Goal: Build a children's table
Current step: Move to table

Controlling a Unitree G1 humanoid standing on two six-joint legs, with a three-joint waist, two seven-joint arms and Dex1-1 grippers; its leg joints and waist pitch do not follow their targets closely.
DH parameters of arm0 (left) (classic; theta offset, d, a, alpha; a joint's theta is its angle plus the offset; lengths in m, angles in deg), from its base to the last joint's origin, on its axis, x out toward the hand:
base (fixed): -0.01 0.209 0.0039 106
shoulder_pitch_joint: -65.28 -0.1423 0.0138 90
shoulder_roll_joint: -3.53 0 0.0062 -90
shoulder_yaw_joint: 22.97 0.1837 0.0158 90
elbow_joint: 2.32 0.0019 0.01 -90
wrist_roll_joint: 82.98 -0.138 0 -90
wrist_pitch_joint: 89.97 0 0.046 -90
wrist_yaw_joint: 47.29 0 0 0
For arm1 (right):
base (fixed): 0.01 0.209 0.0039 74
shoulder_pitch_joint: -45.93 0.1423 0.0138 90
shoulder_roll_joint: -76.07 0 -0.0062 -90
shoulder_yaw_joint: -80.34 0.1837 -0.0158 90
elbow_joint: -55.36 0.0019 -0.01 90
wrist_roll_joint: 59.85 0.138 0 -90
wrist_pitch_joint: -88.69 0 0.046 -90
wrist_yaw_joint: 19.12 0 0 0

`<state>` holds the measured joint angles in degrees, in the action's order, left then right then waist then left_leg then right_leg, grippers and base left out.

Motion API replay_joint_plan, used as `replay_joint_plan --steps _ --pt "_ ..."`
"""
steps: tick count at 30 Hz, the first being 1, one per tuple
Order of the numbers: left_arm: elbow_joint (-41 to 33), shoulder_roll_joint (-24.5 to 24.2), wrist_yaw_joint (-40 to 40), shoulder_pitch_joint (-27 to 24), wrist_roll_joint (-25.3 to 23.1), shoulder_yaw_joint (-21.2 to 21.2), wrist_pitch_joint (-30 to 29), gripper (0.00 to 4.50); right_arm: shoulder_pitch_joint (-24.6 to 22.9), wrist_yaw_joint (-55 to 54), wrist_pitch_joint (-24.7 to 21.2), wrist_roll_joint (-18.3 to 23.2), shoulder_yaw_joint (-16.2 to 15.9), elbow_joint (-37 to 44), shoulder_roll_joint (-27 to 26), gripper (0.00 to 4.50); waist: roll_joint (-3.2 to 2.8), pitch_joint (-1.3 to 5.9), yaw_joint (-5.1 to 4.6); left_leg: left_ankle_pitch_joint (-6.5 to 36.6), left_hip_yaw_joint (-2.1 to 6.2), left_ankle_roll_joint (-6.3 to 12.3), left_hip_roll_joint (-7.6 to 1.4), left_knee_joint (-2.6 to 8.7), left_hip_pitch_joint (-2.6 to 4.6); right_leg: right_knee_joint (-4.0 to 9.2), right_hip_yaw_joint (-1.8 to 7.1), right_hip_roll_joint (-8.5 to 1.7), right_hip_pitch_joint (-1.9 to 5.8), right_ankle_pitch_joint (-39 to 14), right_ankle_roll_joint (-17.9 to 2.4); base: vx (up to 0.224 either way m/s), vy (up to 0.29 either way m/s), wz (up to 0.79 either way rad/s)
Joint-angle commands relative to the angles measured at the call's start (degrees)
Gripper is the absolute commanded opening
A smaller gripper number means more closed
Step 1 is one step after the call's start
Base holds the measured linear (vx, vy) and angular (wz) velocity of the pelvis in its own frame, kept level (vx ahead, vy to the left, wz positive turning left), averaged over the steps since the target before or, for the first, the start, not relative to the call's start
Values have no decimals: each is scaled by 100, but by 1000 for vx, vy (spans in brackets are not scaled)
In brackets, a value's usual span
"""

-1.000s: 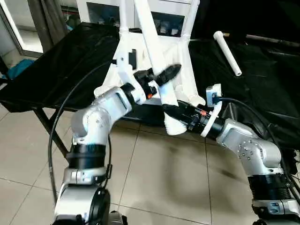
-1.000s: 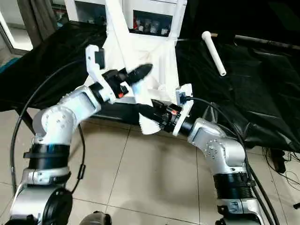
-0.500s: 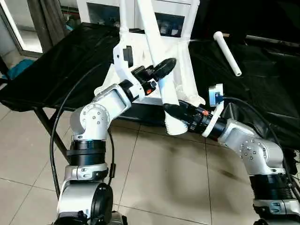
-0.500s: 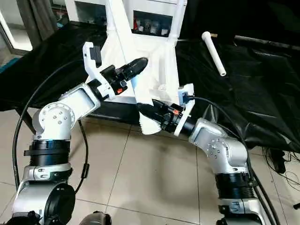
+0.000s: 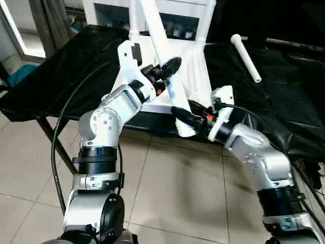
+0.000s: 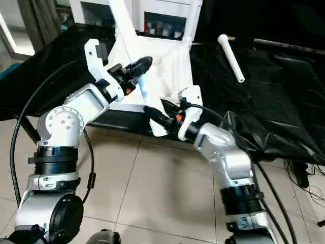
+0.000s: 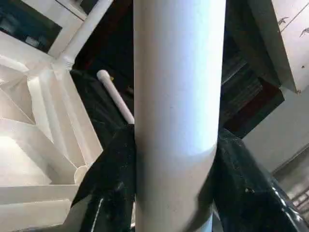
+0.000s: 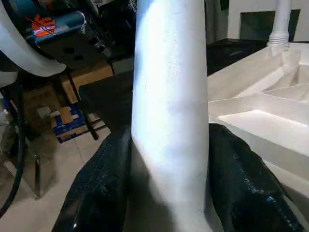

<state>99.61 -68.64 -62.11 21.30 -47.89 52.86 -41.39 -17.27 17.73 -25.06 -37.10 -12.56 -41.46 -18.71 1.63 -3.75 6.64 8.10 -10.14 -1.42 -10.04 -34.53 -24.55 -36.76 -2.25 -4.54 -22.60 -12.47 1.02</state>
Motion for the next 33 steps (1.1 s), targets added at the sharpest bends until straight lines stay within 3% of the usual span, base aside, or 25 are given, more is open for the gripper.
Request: replay_joint_plan --steps 1,5,7,11,16,18,20,23,27,29,33 --pt "66 35 59 110 -67 53 24 186 -11 -60 223 -178 -41 19 37 193 25 476 3 825 74 64 -259 363 244 416 180 -346 260 141 -1234 0 0 0" --pt "83 24 46 113 -61 85 90 185 -37 -24 199 -123 -44 46 30 193 29 475 0 846 76 77 -262 364 247 418 182 -348 264 108 -1243 0 0 0" --pt "89 22 16 119 -58 91 139 185 -31 -2 131 -55 -9 63 21 246 29 471 -4 865 77 87 -264 366 248 421 182 -347 263 68 -1244 0 0 0" --pt "104 -8 -24 120 -73 126 162 185 -16 153 10 104 64 95 20 281 21 477 -2 842 80 101 -267 364 251 410 180 -341 265 147 -1261 0 0 0" --pt "179 -228 -234 106 -199 271 161 185 223 390 -424 649 529 60 247 330 14 481 5 794 80 145 -264 357 254 403 176 -335 272 197 -1265 0 0 0" --pt "206 -282 -287 118 -201 291 138 185 277 478 -518 717 570 39 341 330 12 483 8 800 79 114 -261 357 266 406 174 -336 273 147 -1264 0 0 0" --pt "221 -337 -368 134 -162 307 55 185 352 577 -615 785 638 -20 455 358 18 482 7 789 77 100 -260 355 264 400 172 -333 275 151 -1273 0 0 0" --pt "230 -499 -637 155 -99 437 -168 185 541 792 -1012 1016 801 -215 690 358 21 481 8 804 68 86 -256 352 272 404 173 -341 270 59 -1331 0 0 0" --pt "185 -524 -802 179 39 447 -295 185 587 1047 -1344 1118 700 -233 877 364 22 480 21 730 66 93 -261 348 266 394 168 -344 278 181 -1390 0 0 0" --pt "70 -525 -1041 221 289 445 -462 185 548 1416 -1616 1171 487 -180 1094 364 46 485 34 728 61 101 -255 340 264 395 166 -356 295 150 -1429 0 0 0" --pt "-125 -573 -1425 230 567 495 -700 185 521 1577 -1723 1139 327 -162 1157 364 68 479 34 709 57 125 -259 335 259 397 167 -370 284 50 -1465 0 0 0"
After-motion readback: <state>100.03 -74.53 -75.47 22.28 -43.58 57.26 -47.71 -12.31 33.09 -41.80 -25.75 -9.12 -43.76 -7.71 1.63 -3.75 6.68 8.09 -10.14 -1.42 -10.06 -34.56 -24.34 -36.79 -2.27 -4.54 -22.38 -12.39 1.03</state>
